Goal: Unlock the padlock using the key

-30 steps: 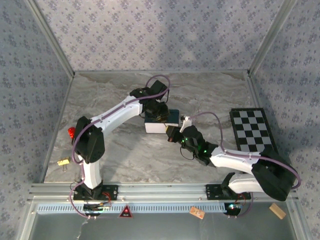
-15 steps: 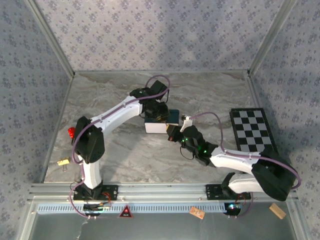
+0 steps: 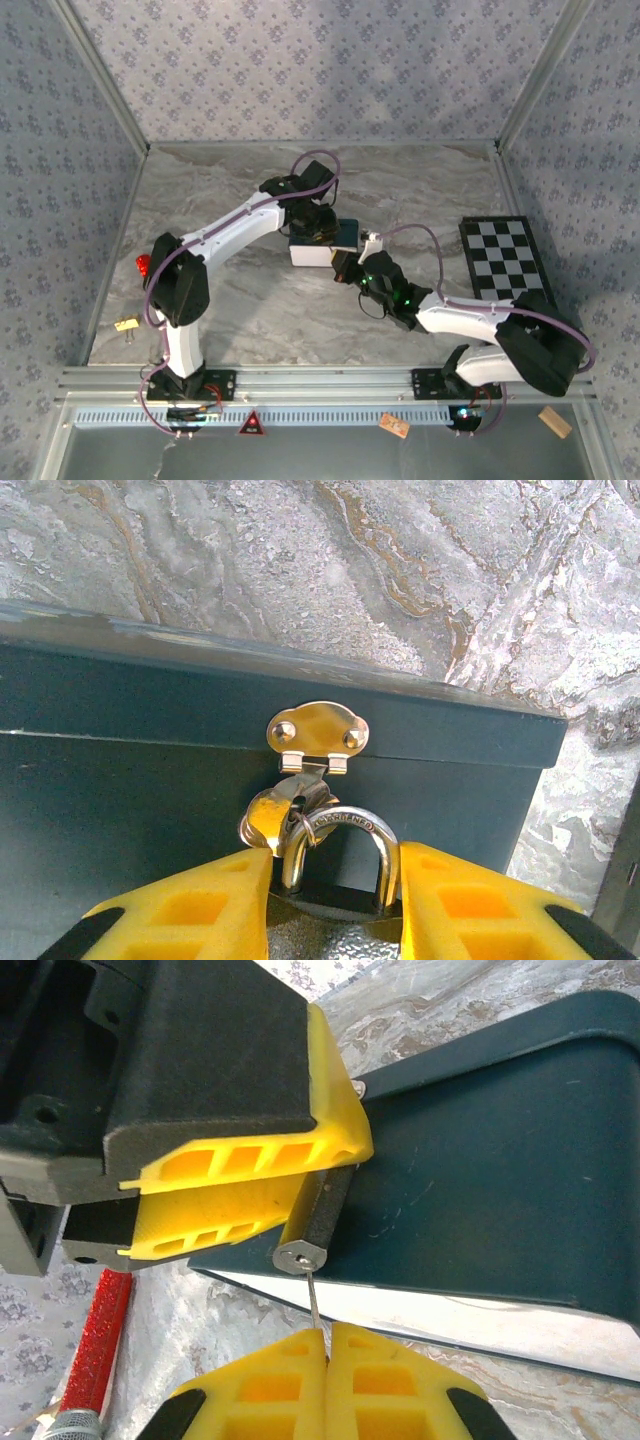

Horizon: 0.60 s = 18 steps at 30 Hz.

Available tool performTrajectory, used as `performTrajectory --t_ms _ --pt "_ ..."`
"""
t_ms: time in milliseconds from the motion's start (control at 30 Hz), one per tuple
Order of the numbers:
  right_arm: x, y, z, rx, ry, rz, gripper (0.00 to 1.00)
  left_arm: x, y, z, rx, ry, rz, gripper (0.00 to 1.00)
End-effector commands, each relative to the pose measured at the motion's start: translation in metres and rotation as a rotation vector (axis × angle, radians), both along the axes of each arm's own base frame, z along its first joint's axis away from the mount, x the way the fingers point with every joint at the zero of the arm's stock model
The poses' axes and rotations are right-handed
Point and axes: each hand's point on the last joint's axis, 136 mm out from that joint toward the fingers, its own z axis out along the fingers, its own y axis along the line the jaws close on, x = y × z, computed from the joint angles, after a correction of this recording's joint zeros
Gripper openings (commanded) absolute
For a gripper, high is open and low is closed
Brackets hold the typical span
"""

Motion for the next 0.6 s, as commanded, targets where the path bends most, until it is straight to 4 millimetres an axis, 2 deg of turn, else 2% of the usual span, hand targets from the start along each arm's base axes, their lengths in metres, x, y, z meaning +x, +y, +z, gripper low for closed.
performTrajectory --t_ms 0,367,567 --pt "0.0055 0.0011 0.0169 0.025 -0.042 -0.024 0.0 -0.014 0.0066 -0.0455 0.081 0.098 0.002 0.32" --pt "0.0055 -0.0003 0.0181 0.03 -0.049 -0.029 0.0 -0.0148 0.0071 -0.0472 0.083 0.101 0.002 0.32" --pt "0.0054 -0.0081 0.0157 0.021 -0.046 -0.062 0.0 -0.0142 0.0069 -0.0476 0.081 0.101 0.003 0.32"
